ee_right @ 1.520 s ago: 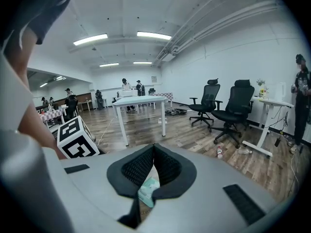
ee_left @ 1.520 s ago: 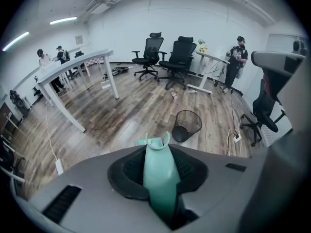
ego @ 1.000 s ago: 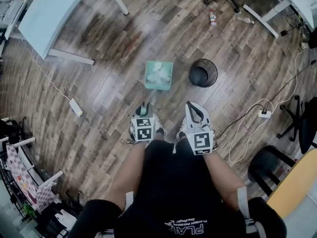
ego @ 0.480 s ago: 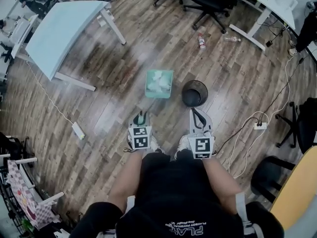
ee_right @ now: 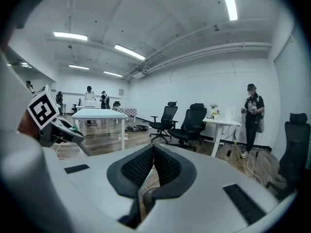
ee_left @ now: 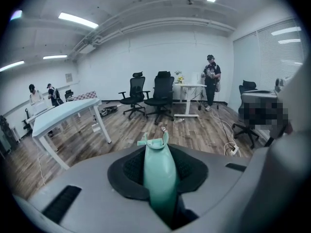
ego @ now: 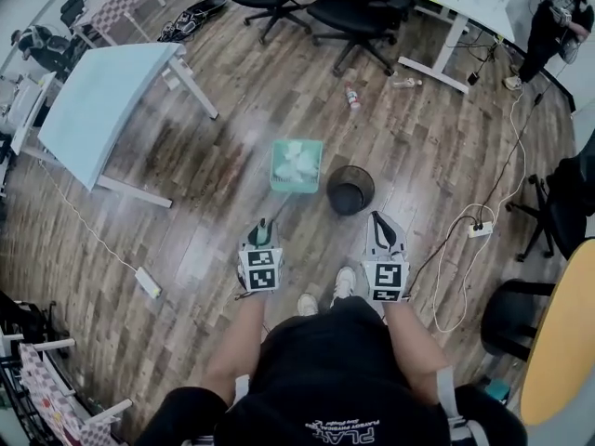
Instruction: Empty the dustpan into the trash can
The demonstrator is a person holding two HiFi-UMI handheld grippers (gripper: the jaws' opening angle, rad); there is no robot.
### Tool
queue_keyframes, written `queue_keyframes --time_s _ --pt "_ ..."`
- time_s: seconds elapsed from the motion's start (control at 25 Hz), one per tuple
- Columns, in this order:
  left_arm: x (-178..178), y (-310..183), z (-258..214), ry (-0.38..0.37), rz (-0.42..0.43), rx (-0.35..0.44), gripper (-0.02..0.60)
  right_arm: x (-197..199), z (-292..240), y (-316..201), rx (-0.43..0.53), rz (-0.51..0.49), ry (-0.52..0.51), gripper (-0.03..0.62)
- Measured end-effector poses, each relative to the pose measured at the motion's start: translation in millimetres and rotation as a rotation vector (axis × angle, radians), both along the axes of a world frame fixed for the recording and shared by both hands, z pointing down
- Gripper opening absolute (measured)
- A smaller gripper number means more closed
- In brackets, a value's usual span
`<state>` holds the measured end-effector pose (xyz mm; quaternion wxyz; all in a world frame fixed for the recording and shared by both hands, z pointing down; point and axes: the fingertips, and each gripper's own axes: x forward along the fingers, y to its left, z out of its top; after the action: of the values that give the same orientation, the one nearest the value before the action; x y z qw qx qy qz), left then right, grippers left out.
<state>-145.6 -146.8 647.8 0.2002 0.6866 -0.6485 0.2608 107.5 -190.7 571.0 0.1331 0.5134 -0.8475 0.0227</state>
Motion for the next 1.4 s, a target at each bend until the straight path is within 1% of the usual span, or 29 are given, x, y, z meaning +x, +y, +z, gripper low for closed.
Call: queue_keyframes --time_s 0.12,0.24,0.28,0.4,0.48,0.6,0.76,0.84,0.92,1.04,1.28,1.4 --pt "4.5 2.5 -7.6 -0.013 0.063 0.012 0.095 7.7 -5.3 13.2 0.007 0.059 0.007 0.023" --pt "5.5 6.9 -10.0 -0.041 0.132 0.024 0.095 7.8 -13.8 26.1 0.018 0.088 0.012 0.023" --pt "6.8 8.4 -10.4 -0.068 0.167 0.03 0.095 7.2 -16.1 30.4 0.021 0.095 0.014 0.023" --pt "16.5 16.3 -4.4 -0.187 0.3 0.042 0.095 4.8 -23.0 45.4 0.038 0.113 0.026 0.023" --pt "21.2 21.3 0.8 -0.25 0.367 0.048 0.095 1.5 -27.9 56.4 0.048 0.124 0.034 0.023" --pt "25.7 26.1 6.3 -0.315 0.436 0.056 0.095 -2.5 -36.6 69.6 0.058 0.137 0.042 0.023" --pt "39.5 36.2 10.6 -0.394 0.528 0.067 0.095 2.0 -45.5 85.7 0.06 0.152 0.058 0.023" --pt "47.0 40.0 11.7 -0.448 0.572 0.073 0.095 5.7 -49.3 90.0 0.064 0.156 0.059 0.023" --pt "55.8 43.6 13.8 -0.52 0.631 0.076 0.097 9.2 -53.1 92.4 0.07 0.155 0.056 0.023" --pt "67.0 47.3 18.4 -0.616 0.707 0.075 0.097 13.9 -55.0 94.3 0.073 0.149 0.048 0.023" --pt "90.3 52.2 20.1 -0.751 0.833 0.075 0.097 21.4 -55.7 96.9 0.072 0.113 0.032 0.023" --pt "106.1 56.6 22.2 -0.832 0.89 0.064 0.097 29.5 -56.2 95.1 0.07 0.095 0.021 0.023"
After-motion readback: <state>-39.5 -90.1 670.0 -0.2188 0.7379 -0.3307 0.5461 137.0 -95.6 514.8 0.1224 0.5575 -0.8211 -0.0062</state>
